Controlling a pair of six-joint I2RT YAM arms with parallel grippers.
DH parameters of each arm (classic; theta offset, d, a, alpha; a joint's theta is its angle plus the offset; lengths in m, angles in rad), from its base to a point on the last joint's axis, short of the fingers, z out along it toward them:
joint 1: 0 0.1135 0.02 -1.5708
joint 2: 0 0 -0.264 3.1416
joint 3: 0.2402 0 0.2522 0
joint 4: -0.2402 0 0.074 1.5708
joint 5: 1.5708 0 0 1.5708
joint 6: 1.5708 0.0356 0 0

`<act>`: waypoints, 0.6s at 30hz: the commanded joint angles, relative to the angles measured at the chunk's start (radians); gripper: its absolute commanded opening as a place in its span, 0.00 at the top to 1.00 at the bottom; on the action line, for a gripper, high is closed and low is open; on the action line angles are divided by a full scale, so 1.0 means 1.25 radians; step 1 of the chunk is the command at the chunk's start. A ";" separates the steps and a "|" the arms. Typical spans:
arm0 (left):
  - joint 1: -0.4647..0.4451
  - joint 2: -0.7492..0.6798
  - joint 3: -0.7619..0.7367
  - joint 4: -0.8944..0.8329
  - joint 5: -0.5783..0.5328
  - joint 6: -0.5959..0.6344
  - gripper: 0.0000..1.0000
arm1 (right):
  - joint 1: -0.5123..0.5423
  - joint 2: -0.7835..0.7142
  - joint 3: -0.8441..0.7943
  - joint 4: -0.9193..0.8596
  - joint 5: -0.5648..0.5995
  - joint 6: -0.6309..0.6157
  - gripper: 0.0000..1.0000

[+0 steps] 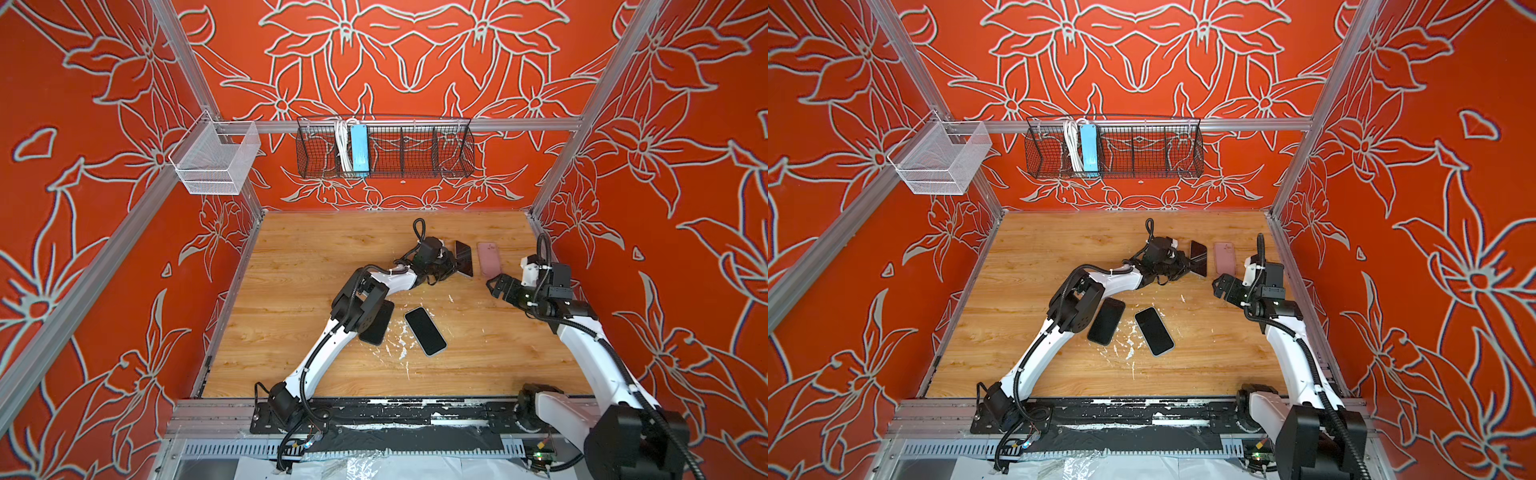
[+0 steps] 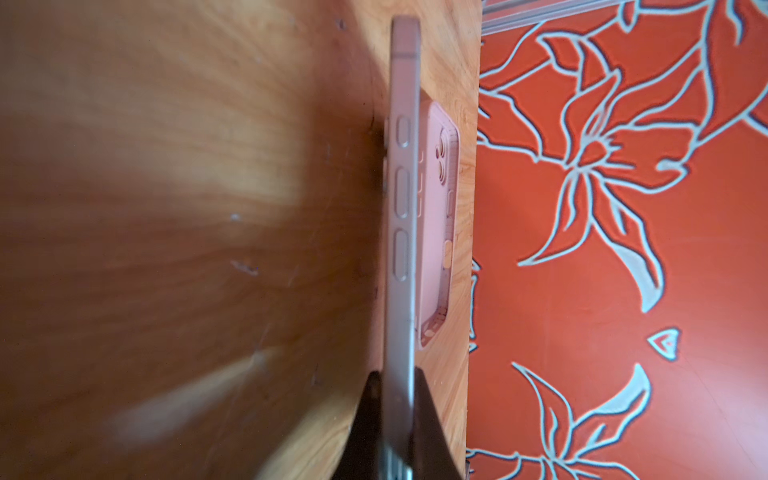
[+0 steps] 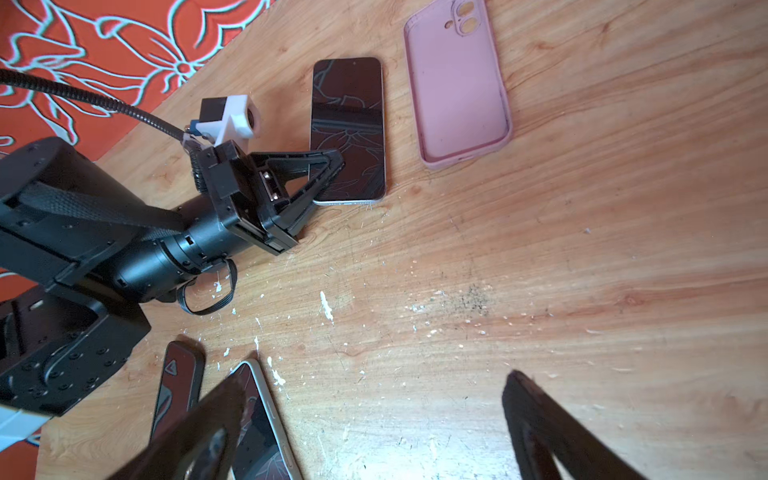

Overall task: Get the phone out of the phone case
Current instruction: 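Lower the bare phone beside the case with the left gripper while the right withdraws, then release the phone with the left gripper and lift away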

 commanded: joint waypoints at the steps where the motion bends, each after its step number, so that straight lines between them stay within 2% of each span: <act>1: -0.003 0.020 0.036 0.013 -0.010 0.009 0.88 | -0.005 -0.017 -0.013 0.012 -0.005 -0.010 0.02; 6: -0.003 0.017 0.024 -0.001 -0.021 0.028 0.76 | -0.007 -0.028 -0.019 0.008 -0.007 -0.013 0.02; 12: -0.003 -0.002 -0.015 -0.008 -0.031 0.052 0.56 | -0.008 -0.037 -0.022 0.000 -0.007 -0.024 0.02; 14: -0.003 -0.011 -0.025 -0.015 -0.033 0.061 0.46 | -0.009 -0.038 -0.020 0.001 -0.011 -0.027 0.02; 18: -0.003 -0.036 -0.045 -0.029 -0.042 0.079 0.35 | -0.009 -0.025 -0.002 -0.017 -0.018 -0.035 0.02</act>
